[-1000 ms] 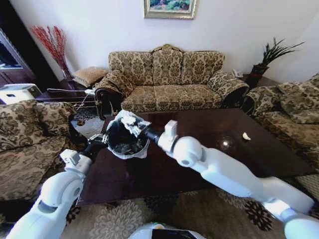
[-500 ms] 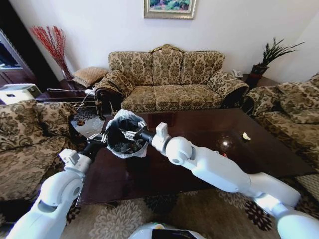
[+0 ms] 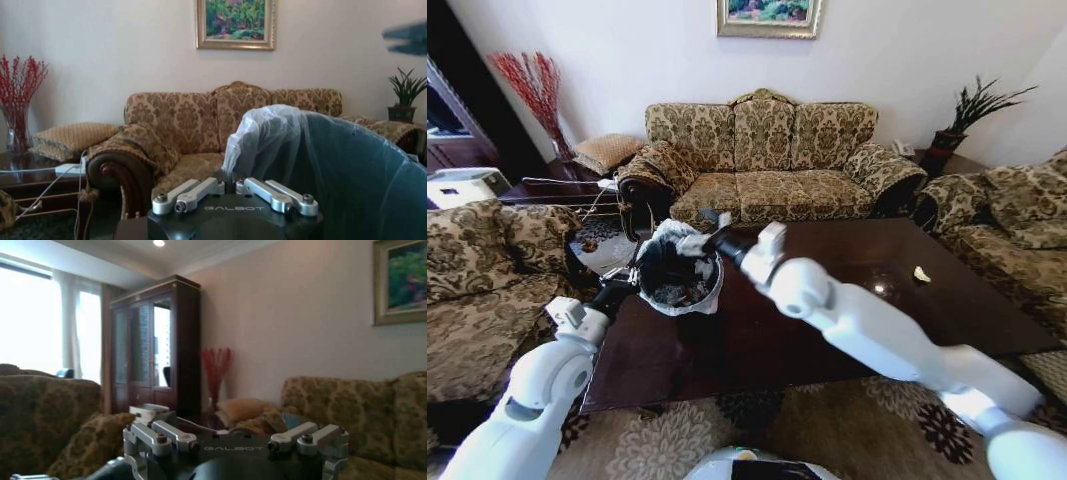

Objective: Move to the front of the table and place the trash on the table into the trash bin.

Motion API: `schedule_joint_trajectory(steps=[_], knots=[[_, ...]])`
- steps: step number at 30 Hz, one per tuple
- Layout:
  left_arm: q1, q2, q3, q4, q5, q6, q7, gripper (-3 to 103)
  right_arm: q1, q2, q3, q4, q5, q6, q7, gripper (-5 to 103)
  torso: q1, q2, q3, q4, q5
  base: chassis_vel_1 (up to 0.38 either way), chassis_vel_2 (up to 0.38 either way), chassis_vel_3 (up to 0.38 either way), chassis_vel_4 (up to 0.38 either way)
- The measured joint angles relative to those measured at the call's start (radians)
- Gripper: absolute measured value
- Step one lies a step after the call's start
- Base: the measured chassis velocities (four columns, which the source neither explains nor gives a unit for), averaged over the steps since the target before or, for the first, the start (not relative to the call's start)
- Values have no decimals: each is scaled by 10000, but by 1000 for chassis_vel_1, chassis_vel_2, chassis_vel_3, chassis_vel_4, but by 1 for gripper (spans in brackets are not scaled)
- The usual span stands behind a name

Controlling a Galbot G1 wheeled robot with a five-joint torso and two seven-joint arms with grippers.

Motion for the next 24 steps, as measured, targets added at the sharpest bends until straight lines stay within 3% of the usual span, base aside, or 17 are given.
schedule_joint_trajectory(steps=[4, 5, 8, 13, 20, 24], knots=[[-28, -7, 5, 23, -1, 0, 0, 3, -1781, -767, 1013, -351, -870, 254, 460, 100, 0, 0, 0, -2, 3, 0, 0, 0, 0], [-28, -7, 5, 23, -1, 0, 0, 3, -1781, -767, 1013, -351, -870, 254, 460, 100, 0, 0, 0, -2, 3, 0, 0, 0, 0], [-38, 0, 16, 54, 0, 0, 17, 3, -3607, -877, 2327, -1046, -1626, 341, 476, 100, 0, 0, -1, 2, -4, 0, 0, 0, 0], [-54, -40, 64, 71, 54, 49, 138, 3, -5415, -252, 3291, -2405, -2444, 613, 680, 100, -1, 0, 0, -2, -3, 0, 0, 0, 0], [50, -64, -34, -7, 42, 41, 163, 3, -5838, 743, 3515, -4086, -3004, 660, 854, 100, 0, -1, 0, 6, -1, 0, 0, 0, 0], [175, -46, -191, -77, 0, -19, 178, 3, -5963, 913, 3619, -4250, -2991, 423, 1256, 100, 0, 0, 0, 6, -2, 0, 0, 0, 0]])
